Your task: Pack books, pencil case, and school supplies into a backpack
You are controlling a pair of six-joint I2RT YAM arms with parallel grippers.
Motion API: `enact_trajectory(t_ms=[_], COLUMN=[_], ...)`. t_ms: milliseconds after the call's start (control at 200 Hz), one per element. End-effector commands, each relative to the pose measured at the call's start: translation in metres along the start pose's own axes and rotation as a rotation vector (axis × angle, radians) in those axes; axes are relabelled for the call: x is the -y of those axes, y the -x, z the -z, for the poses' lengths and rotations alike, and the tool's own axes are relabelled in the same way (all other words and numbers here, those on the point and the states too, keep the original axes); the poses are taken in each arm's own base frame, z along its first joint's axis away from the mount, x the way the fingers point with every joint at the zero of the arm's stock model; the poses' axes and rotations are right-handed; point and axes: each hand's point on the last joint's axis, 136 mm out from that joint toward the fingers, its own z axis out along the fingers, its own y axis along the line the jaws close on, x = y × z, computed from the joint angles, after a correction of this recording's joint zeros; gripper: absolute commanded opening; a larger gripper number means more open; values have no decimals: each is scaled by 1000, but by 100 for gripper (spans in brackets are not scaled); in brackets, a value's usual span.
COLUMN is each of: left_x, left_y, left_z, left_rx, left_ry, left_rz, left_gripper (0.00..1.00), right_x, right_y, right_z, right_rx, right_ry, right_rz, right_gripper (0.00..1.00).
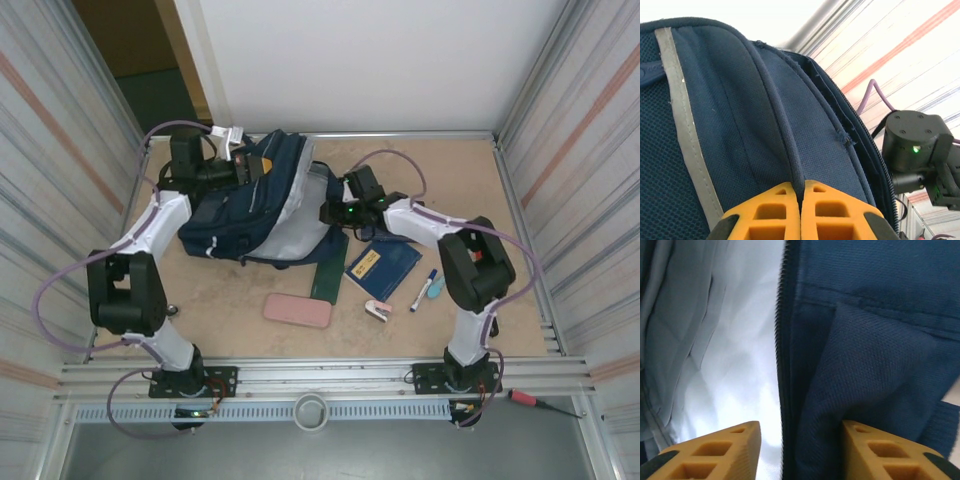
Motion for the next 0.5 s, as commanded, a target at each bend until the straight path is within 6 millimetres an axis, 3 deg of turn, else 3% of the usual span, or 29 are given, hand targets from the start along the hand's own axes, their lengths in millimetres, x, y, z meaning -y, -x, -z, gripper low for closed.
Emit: enact_trajectory(t_ms=[0,105,215,371,456,496], left_x=[4,-18,-40,-64,-62,-53], left_y=[36,34,25,17,12,8], left_z=[1,-11,-14,3,18,21], left_rx=[44,2,-33,-18,32,67], left_ry=[7,42,122,328,403,410], left_rz=[-146,-121,-87,-35,33,46], left_gripper=[0,5,12,41,52,59], right_x=[-69,-85,-70,-8,40,64], right_y=[-11,-20,-31,-36,-29,-25], right_z=[-7,1,20,60,89,104], right_rx=[-41,-51,-49,-25,4,21], right_ry=[197,225,177,-41,-163,-215], right_rz=[28,53,75,113,77,34], right_gripper=[43,54,67,76,78,79])
